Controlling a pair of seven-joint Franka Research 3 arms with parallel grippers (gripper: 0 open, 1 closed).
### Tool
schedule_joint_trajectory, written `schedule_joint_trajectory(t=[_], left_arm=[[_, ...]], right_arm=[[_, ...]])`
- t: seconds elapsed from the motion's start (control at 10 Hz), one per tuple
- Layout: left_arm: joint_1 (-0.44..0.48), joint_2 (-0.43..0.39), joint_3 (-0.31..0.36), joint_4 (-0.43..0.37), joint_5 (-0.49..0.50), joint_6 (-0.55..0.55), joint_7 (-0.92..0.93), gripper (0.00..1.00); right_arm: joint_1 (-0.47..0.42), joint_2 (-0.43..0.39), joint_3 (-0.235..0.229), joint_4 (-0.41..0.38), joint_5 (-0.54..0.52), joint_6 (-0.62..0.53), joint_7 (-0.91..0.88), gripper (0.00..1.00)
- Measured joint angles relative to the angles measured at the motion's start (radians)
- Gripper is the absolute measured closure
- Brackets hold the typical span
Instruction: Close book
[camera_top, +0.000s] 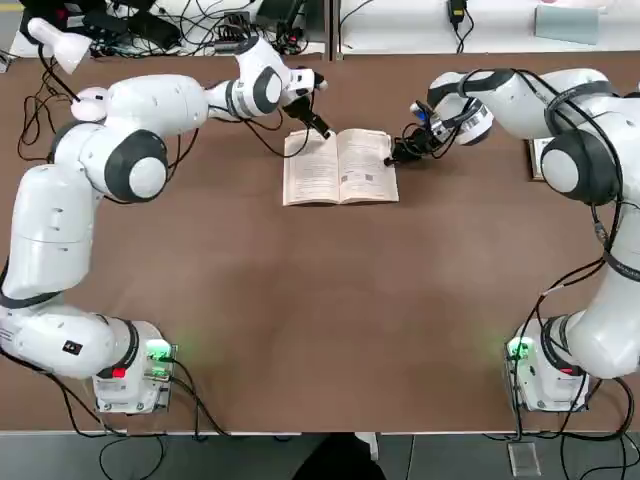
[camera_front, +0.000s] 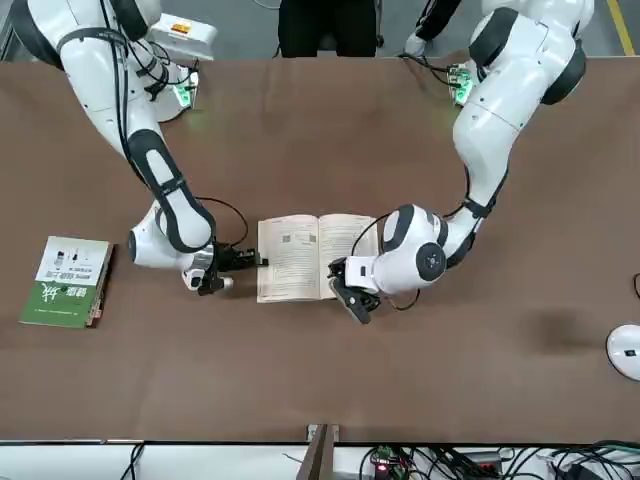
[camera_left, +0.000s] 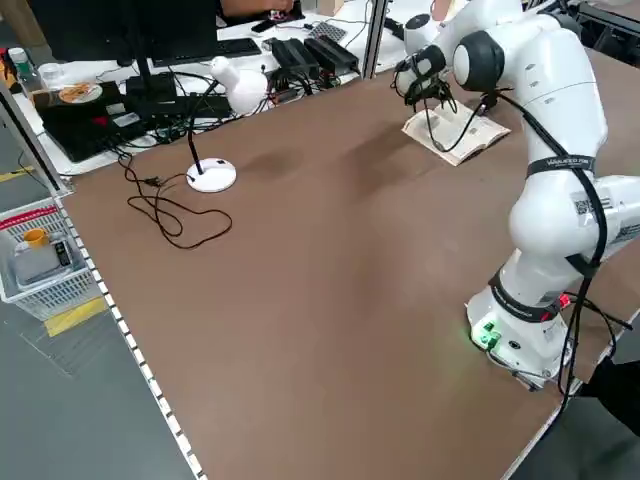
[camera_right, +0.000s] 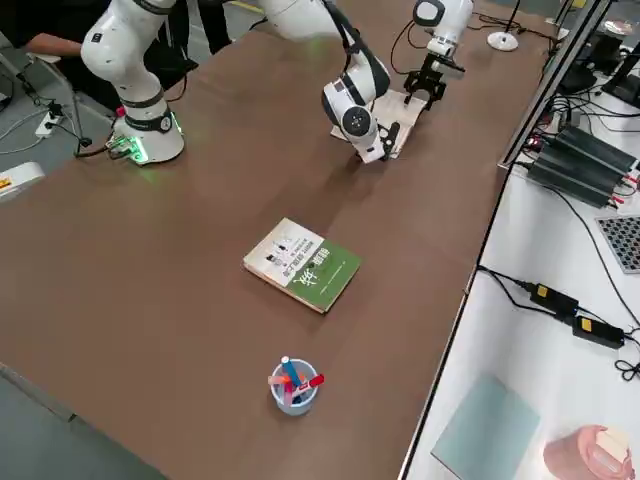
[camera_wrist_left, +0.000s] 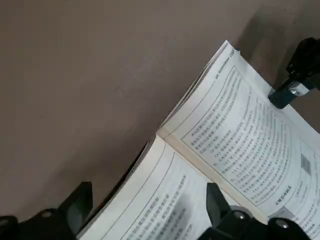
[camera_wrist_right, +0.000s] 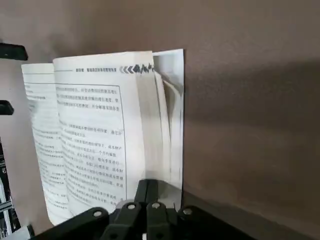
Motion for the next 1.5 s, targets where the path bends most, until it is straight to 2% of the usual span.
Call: schedule_joint_trajectory(t=[0.3,1.5], left_arm=[[0.002,0.011,0.0,0.001,-0.053,0.0,0.029,0.0],[0.022,0.047,0.001,0.005,-0.162,-0.005,0.056,0.0]], right_arm=[[0.0,0.0,0.0,0.0,0.0,0.0,0.0,0.99],[0.0,0.0,0.0,0.0,0.0,0.0,0.0,0.99]])
